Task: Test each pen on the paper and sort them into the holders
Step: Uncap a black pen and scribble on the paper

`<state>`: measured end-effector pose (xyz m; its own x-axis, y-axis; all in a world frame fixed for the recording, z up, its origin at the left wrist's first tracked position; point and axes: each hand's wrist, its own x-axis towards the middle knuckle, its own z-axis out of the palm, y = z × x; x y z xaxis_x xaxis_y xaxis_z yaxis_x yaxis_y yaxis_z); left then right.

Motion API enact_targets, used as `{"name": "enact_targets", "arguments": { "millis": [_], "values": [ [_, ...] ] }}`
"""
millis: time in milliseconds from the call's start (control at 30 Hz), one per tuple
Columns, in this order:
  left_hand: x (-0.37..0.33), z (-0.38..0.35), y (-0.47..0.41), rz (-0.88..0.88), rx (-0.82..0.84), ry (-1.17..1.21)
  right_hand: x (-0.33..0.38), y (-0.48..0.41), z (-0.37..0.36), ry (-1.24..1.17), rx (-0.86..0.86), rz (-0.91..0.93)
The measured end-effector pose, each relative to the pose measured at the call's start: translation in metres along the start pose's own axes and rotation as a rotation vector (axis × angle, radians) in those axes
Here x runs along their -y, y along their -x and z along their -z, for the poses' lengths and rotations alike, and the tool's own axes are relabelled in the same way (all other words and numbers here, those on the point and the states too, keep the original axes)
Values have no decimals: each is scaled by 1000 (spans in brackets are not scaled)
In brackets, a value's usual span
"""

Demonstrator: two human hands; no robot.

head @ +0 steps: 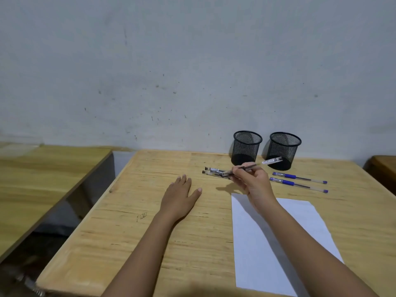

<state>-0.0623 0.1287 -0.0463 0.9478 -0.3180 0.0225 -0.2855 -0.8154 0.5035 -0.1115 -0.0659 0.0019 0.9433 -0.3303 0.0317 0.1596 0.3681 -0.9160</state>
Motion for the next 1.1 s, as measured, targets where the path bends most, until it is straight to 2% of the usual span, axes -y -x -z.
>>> {"name": "enact_targets", "arguments": {
  "millis": [100, 133, 167, 267, 467, 600, 767, 800, 867, 900, 967, 1033, 1100],
  "values": [
    [-22, 4, 15, 36, -19, 731, 0, 11, 3, -56, 53, 11],
    [-32, 5, 20, 54, 1, 937, 0, 14, 4, -57, 69, 15],
    [-41, 5, 23, 46, 10, 1041, 1, 16, 5, -52, 83, 18],
    [-64, 9, 28, -85, -31, 1018, 6, 23, 6, -31, 115, 18],
    [-79, 19, 29, -274, -229, 1050, 28, 34, 16, 47, 167, 82],
    [-89, 26, 32, -323, -213, 1065, 41, 36, 17, 73, 178, 122],
    [-94, 32, 37, -352, -167, 955, 46, 37, 14, 217, 219, 163],
    [-92, 35, 38, -343, -179, 942, 49, 36, 14, 274, 195, 183],
    [-71, 49, 40, -243, -316, 968, 66, 28, 31, 272, -14, 245],
    [-50, 60, 41, -152, -422, 967, 81, 25, 48, 148, -111, 268],
    [-4, 85, 50, 6, -596, 906, 110, 25, 87, -168, -178, 304],
    [20, 93, 54, 77, -583, 844, 117, 28, 101, -197, -155, 313],
    [10, 75, 47, 65, -470, 809, 98, 24, 91, -32, -151, 274]
  ]
}}
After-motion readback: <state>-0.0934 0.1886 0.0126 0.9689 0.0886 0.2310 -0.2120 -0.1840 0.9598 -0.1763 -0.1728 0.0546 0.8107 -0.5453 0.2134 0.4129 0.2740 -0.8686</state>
